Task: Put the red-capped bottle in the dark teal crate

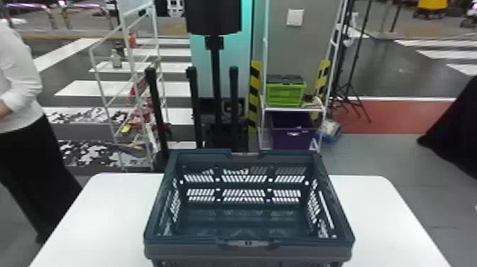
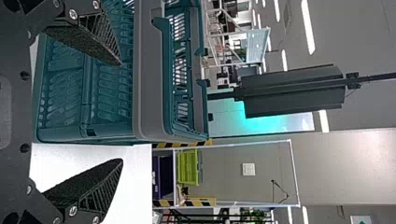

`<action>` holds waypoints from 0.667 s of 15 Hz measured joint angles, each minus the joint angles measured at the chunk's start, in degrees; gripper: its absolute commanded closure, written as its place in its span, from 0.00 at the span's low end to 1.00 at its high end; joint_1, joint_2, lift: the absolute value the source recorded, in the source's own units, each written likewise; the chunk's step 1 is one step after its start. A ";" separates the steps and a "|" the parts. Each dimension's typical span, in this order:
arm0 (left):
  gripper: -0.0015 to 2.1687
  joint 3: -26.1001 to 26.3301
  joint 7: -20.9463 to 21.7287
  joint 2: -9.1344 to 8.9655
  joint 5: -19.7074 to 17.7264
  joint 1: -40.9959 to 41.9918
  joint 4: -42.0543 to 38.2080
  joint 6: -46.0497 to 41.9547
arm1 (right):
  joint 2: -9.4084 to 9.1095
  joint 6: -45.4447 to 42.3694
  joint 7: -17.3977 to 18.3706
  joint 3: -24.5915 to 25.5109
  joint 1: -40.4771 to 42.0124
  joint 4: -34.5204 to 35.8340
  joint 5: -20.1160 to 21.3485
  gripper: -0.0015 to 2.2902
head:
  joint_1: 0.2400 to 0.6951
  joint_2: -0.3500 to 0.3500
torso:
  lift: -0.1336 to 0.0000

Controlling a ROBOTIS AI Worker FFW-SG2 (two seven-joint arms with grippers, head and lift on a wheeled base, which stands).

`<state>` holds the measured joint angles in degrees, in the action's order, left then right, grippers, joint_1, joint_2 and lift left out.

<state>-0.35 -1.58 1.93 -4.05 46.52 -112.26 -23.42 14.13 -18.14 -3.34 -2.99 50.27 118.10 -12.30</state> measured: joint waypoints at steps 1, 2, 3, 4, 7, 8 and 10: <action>0.99 0.00 0.00 0.00 0.00 -0.02 0.02 0.00 | -0.04 0.00 0.00 0.00 0.00 -0.01 0.00 0.07 | 0.57 0.50 | 1.00; 0.99 0.00 0.00 0.00 0.00 -0.02 0.04 0.00 | -0.06 0.00 0.00 0.00 0.00 -0.03 0.00 0.07 | 0.57 0.50 | 1.00; 0.99 0.00 0.00 0.00 0.00 -0.03 0.07 0.00 | -0.06 0.00 0.00 0.00 0.00 -0.02 0.00 0.07 | 0.57 0.50 | 1.00; 0.99 0.00 0.00 0.00 -0.03 -0.03 0.09 0.00 | -0.06 0.00 0.00 0.00 0.00 -0.01 0.00 0.07 | 0.57 0.50 | 1.00; 0.99 0.00 0.00 0.00 -0.08 -0.03 0.11 0.00 | -0.07 0.00 0.00 0.00 0.00 0.08 0.00 0.07 | 0.57 0.50 | 1.00; 0.99 0.00 0.00 0.00 -0.08 -0.05 0.11 0.00 | -0.07 0.00 0.00 0.00 0.00 0.07 0.00 0.07 | 0.57 0.50 | 1.00; 0.99 0.00 0.00 0.00 -0.14 -0.11 0.17 0.00 | -0.07 0.00 0.00 0.11 -0.02 0.03 0.00 0.07 | 0.57 0.50 | 1.00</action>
<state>-0.35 -1.58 1.93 -4.19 46.41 -112.09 -23.42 14.06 -18.14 -3.34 -2.88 50.25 118.13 -12.30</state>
